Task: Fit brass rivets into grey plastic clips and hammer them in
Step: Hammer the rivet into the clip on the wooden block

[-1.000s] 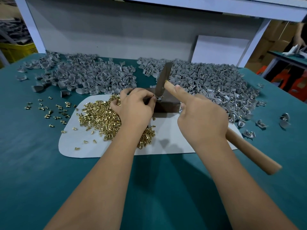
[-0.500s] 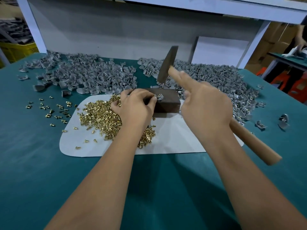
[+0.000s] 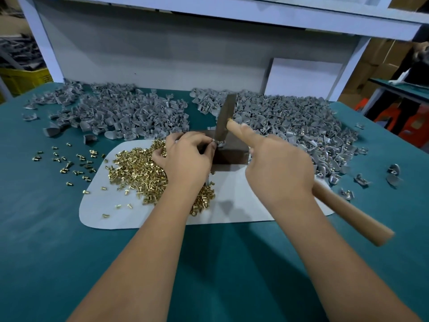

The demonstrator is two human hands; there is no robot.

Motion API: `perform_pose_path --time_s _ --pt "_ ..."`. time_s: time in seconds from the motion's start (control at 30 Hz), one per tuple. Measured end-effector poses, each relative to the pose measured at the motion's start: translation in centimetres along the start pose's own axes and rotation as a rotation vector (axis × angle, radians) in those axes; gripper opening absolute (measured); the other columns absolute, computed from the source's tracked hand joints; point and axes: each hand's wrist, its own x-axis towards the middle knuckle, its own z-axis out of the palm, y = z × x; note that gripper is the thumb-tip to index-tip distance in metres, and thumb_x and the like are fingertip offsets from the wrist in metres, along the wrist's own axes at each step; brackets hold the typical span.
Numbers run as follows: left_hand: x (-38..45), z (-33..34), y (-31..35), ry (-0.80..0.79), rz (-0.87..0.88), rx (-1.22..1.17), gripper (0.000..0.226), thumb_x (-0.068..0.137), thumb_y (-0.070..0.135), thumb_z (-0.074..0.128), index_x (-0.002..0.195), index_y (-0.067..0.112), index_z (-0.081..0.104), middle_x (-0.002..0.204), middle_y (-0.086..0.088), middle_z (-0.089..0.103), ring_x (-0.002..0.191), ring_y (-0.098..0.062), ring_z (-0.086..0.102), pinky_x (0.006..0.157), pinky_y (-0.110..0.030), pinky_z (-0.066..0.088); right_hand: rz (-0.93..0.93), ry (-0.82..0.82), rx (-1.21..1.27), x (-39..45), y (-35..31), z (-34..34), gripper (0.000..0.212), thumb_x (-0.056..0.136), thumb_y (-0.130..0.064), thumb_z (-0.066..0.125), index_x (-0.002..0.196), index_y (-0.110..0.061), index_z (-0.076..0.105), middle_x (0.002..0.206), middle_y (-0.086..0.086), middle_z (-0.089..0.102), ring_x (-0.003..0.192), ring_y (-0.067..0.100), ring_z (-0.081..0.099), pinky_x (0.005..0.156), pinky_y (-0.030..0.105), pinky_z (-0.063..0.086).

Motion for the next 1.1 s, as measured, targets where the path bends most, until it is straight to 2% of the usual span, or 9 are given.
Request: perform_pose_path --time_s 0.17,0.27,0.33,0.43,0.53,0.63,0.73,0.93,1.1 --pt "0.0 0.0 -0.1 -0.009 0.005 0.022 0.008 0.085 0.045 0.067 0.084 0.040 0.072 0.104 0.027 0.066 0.129 -0.013 0.038 0.089 -0.036 0.009 0.088 0.175 0.056 1.0 0.0 -0.8 0.070 0.080 -0.011 0.064 0.136 -0.046 0.041 0.067 -0.002 0.045 0.046 0.021 0.032 0.044 0.018 0.014" --pt "-0.1 0.0 0.0 -0.012 0.006 0.031 0.005 0.085 0.043 0.068 0.084 0.041 0.072 0.104 0.026 0.066 0.127 -0.013 0.039 0.092 -0.040 0.012 -0.014 0.026 -0.018 0.2 0.2 0.0 0.071 0.086 -0.014 0.056 0.138 -0.053 0.030 0.071 -0.003 0.048 0.052 0.024 0.043 0.044 0.024 0.015" --pt "-0.1 -0.1 0.0 -0.029 -0.002 0.056 0.005 0.085 0.044 0.067 0.087 0.042 0.072 0.107 0.027 0.066 0.128 -0.013 0.038 0.094 -0.042 0.013 -0.018 0.020 0.003 0.8 0.6 0.0 0.069 0.086 -0.014 0.054 0.138 -0.053 0.032 0.069 -0.004 0.046 0.056 0.023 0.041 0.043 0.023 0.013" --pt "0.0 -0.2 0.1 -0.046 -0.005 0.066 0.007 0.086 0.046 0.064 0.089 0.042 0.069 0.112 0.027 0.064 0.128 -0.014 0.037 0.094 -0.042 0.012 0.039 0.069 0.105 2.4 1.4 -0.1 0.064 0.089 -0.015 0.054 0.136 -0.054 0.035 0.086 0.000 0.065 0.062 0.020 0.043 0.044 0.020 0.019" --pt "0.3 -0.4 0.2 -0.103 -0.061 0.000 0.008 0.086 0.046 0.064 0.078 0.045 0.064 0.112 0.029 0.061 0.130 -0.013 0.031 0.096 -0.041 0.010 0.178 0.060 0.252 3.4 2.2 0.6 0.053 0.094 -0.017 0.047 0.136 -0.047 0.041 0.099 0.006 0.062 0.067 0.023 0.052 0.050 0.024 0.027" --pt "0.6 -0.6 0.4 -0.182 -0.134 -0.108 0.021 0.087 0.042 0.065 0.067 0.042 0.059 0.105 0.031 0.054 0.132 -0.009 0.024 0.095 -0.038 0.006 0.322 0.044 0.235 3.2 3.3 1.9 0.045 0.094 -0.015 0.046 0.132 -0.039 0.046 0.093 0.006 0.051 0.057 0.019 0.038 0.046 0.023 0.019" --pt "0.7 -0.9 0.6 -0.214 -0.182 -0.165 0.026 0.087 0.040 0.065 0.062 0.041 0.060 0.104 0.031 0.054 0.133 -0.008 0.023 0.105 -0.045 0.009 0.397 -0.040 0.173 2.2 4.4 3.4 0.045 0.093 -0.014 0.049 0.133 -0.034 0.046 0.095 0.008 0.052 0.067 0.025 0.042 0.051 0.027 0.026" --pt "0.6 -1.4 1.0 -0.230 -0.207 -0.200 0.027 0.088 0.037 0.065 0.062 0.040 0.060 0.102 0.032 0.054 0.132 -0.008 0.024 0.106 -0.046 0.010 0.405 -0.148 0.130 1.2 6.1 5.6 0.023 0.084 -0.013 0.052 0.104 -0.021 0.060 0.087 0.010 0.063 0.073 0.032 0.052 0.058 0.030 0.035" --pt "0.4 -1.8 1.1 -0.236 -0.189 -0.194 0.025 0.089 0.036 0.064 0.065 0.040 0.060 0.103 0.031 0.055 0.133 -0.008 0.023 0.104 -0.044 0.010 0.359 -0.164 0.102 1.0 5.7 5.8 0.019 0.080 -0.016 0.049 0.096 -0.017 0.061 0.081 0.008 0.064 0.077 0.034 0.057 0.061 0.030 0.039"
